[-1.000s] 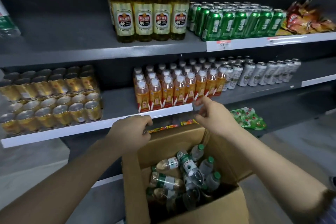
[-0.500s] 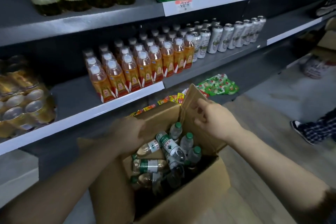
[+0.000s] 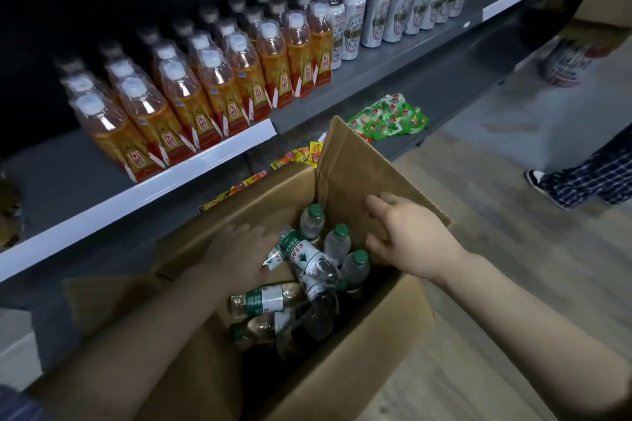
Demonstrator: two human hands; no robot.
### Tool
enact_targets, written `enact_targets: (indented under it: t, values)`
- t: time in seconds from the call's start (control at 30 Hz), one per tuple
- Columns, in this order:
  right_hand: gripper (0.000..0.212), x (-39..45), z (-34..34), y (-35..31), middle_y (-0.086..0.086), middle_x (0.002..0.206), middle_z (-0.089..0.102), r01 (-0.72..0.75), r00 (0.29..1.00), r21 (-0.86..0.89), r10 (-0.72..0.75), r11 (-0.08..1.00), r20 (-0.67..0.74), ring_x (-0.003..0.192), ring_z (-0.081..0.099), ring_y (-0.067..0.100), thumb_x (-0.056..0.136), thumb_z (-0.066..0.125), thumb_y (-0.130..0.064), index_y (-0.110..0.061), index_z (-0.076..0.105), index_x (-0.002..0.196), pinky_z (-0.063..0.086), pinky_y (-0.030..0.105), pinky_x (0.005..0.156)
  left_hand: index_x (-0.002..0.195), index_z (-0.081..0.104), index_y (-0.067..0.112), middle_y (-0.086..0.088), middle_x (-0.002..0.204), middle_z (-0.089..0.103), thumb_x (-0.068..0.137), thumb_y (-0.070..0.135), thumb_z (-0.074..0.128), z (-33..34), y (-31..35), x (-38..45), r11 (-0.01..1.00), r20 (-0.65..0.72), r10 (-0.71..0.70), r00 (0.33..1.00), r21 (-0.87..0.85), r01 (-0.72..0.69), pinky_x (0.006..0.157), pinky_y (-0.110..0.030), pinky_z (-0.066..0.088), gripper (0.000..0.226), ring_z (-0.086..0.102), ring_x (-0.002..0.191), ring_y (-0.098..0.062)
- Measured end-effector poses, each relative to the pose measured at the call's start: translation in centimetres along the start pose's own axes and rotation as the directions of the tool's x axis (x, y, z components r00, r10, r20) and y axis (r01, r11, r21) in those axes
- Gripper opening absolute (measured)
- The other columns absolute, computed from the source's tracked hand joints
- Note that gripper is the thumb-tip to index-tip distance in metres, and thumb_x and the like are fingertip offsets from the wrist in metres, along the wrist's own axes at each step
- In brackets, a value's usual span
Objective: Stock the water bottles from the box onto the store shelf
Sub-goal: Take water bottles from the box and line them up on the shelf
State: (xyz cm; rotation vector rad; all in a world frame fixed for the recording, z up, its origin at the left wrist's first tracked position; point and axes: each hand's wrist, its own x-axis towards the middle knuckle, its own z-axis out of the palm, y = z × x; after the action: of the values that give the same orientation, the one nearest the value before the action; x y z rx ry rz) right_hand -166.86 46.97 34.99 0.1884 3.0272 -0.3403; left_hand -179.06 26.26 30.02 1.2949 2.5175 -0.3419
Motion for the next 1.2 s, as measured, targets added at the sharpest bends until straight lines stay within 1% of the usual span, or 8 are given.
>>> enact_targets:
  t: [0.17, 0.4, 0.73, 0.8, 0.9, 1.07, 1.13, 1.2]
  values:
    - [0.026, -0.2, 3.4, 1.2, 0.014, 0.088, 0.055, 0.078, 0.997, -0.044, -0.078, 0.996, 0.003, 0.084, 0.058, 0.037, 0.078, 0.061, -0.021, -0.006, 0.054, 0.098, 0.045, 0.037, 0.068, 0.128, 0.043, 0.024, -0.001, 0.129, 0.048, 0.090, 0.031, 0.051, 4.1, 0.6, 3.4, 0.999, 0.128, 0.034, 0.991, 0.033, -0.039, 0.101, -0.037, 0.029, 0.040, 0.044, 0.120, -0.022]
    - [0.023, -0.4, 7.8, 3.0, 0.008, 0.068, 0.055, 0.076, 0.997, -0.042, -0.077, 0.996, -0.007, 0.058, 0.059, 0.032, 0.064, 0.055, -0.023, -0.010, 0.055, 0.082, 0.048, 0.033, 0.049, 0.130, 0.041, 0.024, -0.004, 0.131, 0.048, 0.091, 0.039, 0.049, 7.8, 1.9, 7.5, 0.999, 0.096, 0.046, 0.994, 0.015, -0.048, 0.103, -0.039, 0.028, 0.042, 0.042, 0.122, -0.023]
    - [0.031, -0.2, 12.3, 4.5, 0.007, 0.075, 0.058, 0.112, 0.994, 0.016, -0.112, 0.994, -0.003, 0.063, 0.061, 0.029, 0.066, 0.059, -0.022, -0.012, 0.055, 0.095, 0.052, 0.036, 0.054, 0.135, 0.036, 0.019, -0.008, 0.137, 0.042, 0.089, 0.027, 0.053, 13.3, 2.9, 11.4, 0.998, 0.154, 0.053, 0.987, 0.017, -0.056, 0.104, -0.039, 0.028, 0.050, 0.034, 0.131, -0.031]
    - [0.030, 0.0, 12.7, 4.7, 0.008, 0.079, 0.059, 0.108, 0.994, 0.005, -0.108, 0.994, 0.007, 0.068, 0.061, 0.030, 0.069, 0.061, -0.021, -0.011, 0.055, 0.097, 0.053, 0.039, 0.058, 0.125, 0.050, 0.017, -0.009, 0.122, 0.054, 0.078, 0.027, 0.066, 14.2, 2.7, 11.9, 0.993, 0.047, 0.111, 0.993, 0.024, -0.112, 0.096, -0.039, 0.037, 0.051, 0.048, 0.117, -0.032]
    - [0.028, 0.5, 13.4, 4.9, 0.008, 0.079, 0.059, 0.102, 0.995, -0.017, -0.102, 0.995, 0.000, 0.069, 0.062, 0.030, 0.069, 0.058, -0.022, -0.011, 0.055, 0.095, 0.052, 0.039, 0.059, 0.084, 0.068, 0.014, -0.009, 0.075, 0.065, 0.034, 0.019, 0.086, 15.6, 2.1, 13.0, 0.982, -0.101, 0.182, 0.978, 0.073, -0.175, 0.064, -0.040, 0.052, 0.054, 0.064, 0.069, -0.032]
    - [0.032, 1.3, 14.3, 5.2, 0.008, 0.084, 0.059, 0.106, 0.994, -0.015, -0.105, 0.994, 0.012, 0.075, 0.062, 0.029, 0.071, 0.055, -0.022, -0.011, 0.055, 0.101, 0.054, 0.041, 0.064, 0.078, 0.070, 0.018, -0.004, 0.067, 0.062, 0.018, 0.019, 0.085, 18.3, 1.6, 14.9, 0.970, -0.156, 0.237, 0.959, 0.093, -0.224, 0.053, -0.036, 0.052, 0.062, 0.063, 0.056, -0.027]
    - [0.031, 1.7, 14.6, 5.2, 0.008, 0.081, 0.059, 0.111, 0.994, -0.017, -0.111, 0.994, 0.002, 0.072, 0.061, 0.029, 0.070, 0.055, -0.022, -0.011, 0.055, 0.099, 0.053, 0.039, 0.061, 0.086, 0.071, 0.021, -0.004, 0.079, 0.065, 0.024, 0.022, 0.087, 18.4, 2.0, 15.4, 0.974, -0.098, 0.219, 0.971, 0.087, -0.211, 0.062, -0.037, 0.053, 0.064, 0.065, 0.068, -0.027]
    - [0.032, 2.0, 14.8, 5.1, 0.007, 0.080, 0.059, 0.112, 0.994, -0.008, -0.112, 0.994, -0.004, 0.070, 0.061, 0.028, 0.069, 0.052, -0.023, -0.012, 0.055, 0.098, 0.052, 0.038, 0.060, 0.119, 0.059, 0.022, -0.007, 0.114, 0.058, 0.062, 0.020, 0.078, 18.6, 2.6, 15.7, 0.977, -0.031, 0.210, 0.977, 0.043, -0.208, 0.091, -0.040, 0.043, 0.061, 0.057, 0.105, -0.031]
